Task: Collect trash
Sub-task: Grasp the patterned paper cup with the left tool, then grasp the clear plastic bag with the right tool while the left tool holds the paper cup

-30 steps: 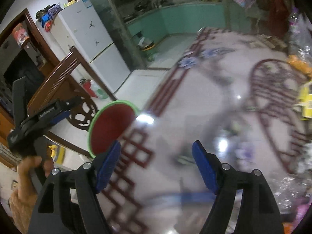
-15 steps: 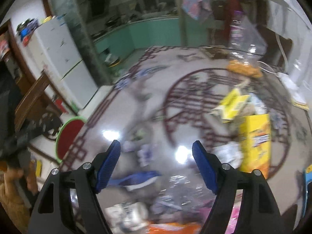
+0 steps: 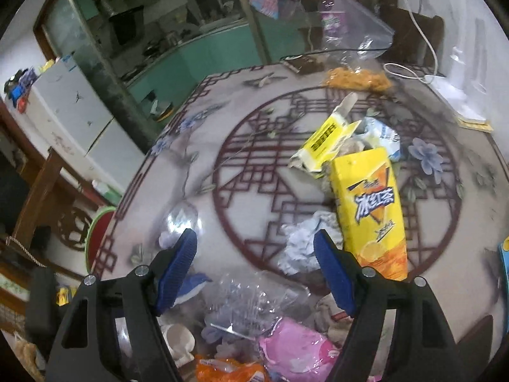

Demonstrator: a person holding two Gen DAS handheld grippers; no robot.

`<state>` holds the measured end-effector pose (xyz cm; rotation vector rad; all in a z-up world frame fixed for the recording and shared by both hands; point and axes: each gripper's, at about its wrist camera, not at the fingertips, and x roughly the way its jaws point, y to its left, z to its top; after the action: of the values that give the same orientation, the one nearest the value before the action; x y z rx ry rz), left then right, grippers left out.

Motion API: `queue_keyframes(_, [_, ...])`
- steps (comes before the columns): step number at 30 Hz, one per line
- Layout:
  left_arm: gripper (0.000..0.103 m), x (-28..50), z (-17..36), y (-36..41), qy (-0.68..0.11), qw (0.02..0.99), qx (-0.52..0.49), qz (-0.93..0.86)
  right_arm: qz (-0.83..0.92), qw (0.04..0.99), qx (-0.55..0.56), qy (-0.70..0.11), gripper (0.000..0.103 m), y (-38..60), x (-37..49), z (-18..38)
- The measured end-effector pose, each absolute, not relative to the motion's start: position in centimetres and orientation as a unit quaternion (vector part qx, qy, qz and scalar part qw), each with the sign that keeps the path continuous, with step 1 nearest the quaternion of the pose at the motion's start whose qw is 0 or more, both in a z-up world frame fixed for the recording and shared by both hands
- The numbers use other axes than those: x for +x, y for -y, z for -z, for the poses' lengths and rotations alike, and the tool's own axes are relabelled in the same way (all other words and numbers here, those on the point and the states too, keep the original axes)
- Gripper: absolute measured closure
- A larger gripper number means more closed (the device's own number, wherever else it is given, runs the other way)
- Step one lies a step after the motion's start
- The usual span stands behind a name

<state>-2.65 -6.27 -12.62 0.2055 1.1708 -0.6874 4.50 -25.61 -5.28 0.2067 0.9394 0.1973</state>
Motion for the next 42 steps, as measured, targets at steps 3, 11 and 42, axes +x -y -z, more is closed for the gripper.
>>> queue_keyframes(3, [0.024, -3.1, 14.3, 7.0, -0.547, 0.768, 0.121, 0.310, -0.104, 0.873, 0.090, -0.468, 0.025, 24.9, 4.5, 5.7])
queue_keyframes(11, [0.043, -1.6, 12.8, 5.3, -0.513, 0.808, 0.098, 0.274, -0.105, 0.865, 0.015, -0.490, 0.024, 22.4, 3.6, 7.3])
queue_keyframes(42, [0.042, 1.5, 4.7, -3.5, -0.398, 0.910, -0.032, 0.115, -0.119, 0.839, -0.159, -0.506, 0.091, 17.0, 4.3, 12.8])
